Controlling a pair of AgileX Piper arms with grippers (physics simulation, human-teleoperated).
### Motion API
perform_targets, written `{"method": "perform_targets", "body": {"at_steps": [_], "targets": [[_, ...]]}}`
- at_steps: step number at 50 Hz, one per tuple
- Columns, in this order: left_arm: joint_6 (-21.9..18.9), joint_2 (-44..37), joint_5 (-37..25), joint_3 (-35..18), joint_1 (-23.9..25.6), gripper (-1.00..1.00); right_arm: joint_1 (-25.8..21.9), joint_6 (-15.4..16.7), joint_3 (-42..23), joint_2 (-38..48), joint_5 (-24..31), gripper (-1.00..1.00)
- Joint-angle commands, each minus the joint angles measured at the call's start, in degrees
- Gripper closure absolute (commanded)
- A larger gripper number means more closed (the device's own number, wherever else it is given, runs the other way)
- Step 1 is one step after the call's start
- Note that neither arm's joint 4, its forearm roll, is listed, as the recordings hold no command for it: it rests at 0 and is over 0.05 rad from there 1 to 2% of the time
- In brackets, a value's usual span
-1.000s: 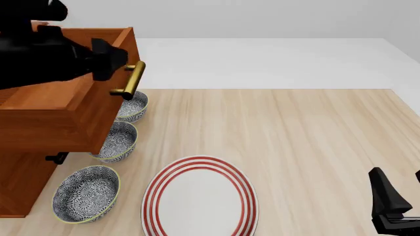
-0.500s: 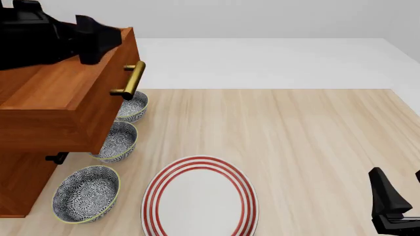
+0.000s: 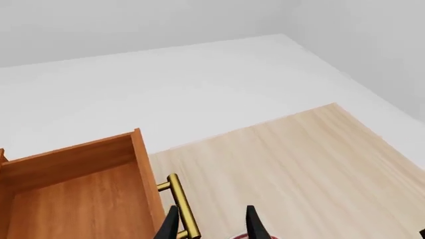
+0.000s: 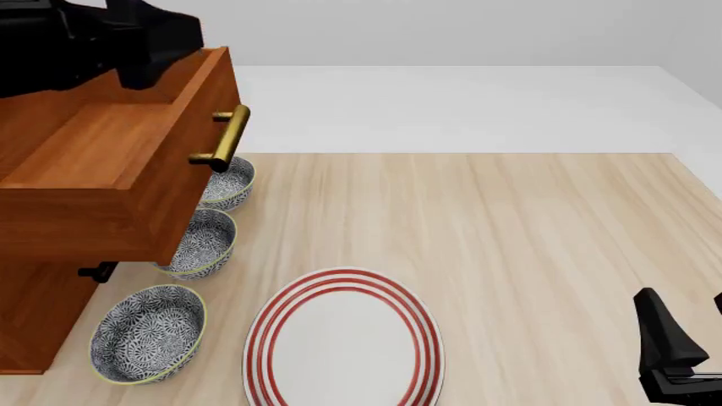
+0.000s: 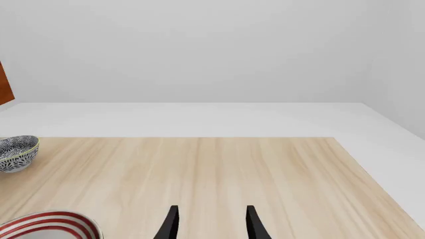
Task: Open the top drawer of the cabinet.
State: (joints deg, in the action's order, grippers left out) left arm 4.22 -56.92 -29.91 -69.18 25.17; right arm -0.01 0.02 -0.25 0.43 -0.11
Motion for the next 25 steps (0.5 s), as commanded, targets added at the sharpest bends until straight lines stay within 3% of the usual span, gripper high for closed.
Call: {"method": "perform_targets", "body": {"at_steps": [1,25], "targets": [[0.26,0.16,0.88,-1.18,1.80,-1.00,0.00,-0.01,0.00,0.00,0.00,-1.00],[-0.30,-2.67,2.18,-2.09,4.23,-1.00,-0.01,0.00,0.00,0.00,0.00,-1.00]]}}
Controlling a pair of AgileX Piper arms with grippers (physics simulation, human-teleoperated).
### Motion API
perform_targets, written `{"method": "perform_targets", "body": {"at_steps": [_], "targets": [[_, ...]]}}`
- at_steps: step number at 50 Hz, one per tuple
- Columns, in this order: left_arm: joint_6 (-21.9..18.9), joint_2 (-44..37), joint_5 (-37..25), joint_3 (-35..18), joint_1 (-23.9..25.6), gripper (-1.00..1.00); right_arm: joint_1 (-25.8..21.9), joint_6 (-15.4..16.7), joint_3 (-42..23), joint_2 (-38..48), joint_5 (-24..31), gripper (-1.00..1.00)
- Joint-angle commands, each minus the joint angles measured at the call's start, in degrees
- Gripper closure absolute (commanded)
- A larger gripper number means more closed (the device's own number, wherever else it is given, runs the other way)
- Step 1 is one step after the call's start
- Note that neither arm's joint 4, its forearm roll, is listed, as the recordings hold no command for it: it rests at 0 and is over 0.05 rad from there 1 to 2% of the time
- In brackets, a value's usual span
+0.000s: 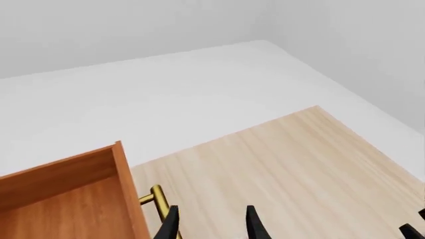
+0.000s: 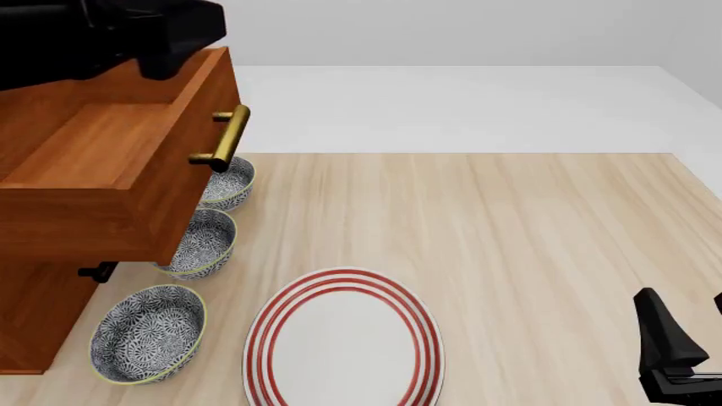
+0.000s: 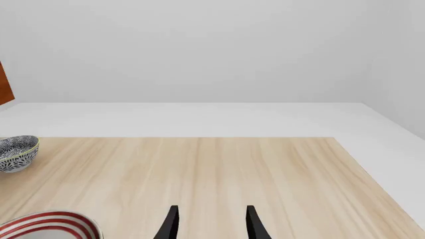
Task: Open the top drawer of the cabinet.
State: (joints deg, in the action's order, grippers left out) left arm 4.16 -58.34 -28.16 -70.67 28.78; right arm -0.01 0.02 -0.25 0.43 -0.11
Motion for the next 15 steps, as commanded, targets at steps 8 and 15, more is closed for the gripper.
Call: {"method": "perform_targets", "body": {"at_steps": [8,15], "targets": [[-0.29,-2.18,0.97,-0.95,1.06,-1.00,0.00,0.00,0.00,0.00,0.00,-1.00],[0.15,-3.70,2.03,-1.40,1.37,-1.00,0.01,0.00,0.00,0.01,0.00,-1.00]]}}
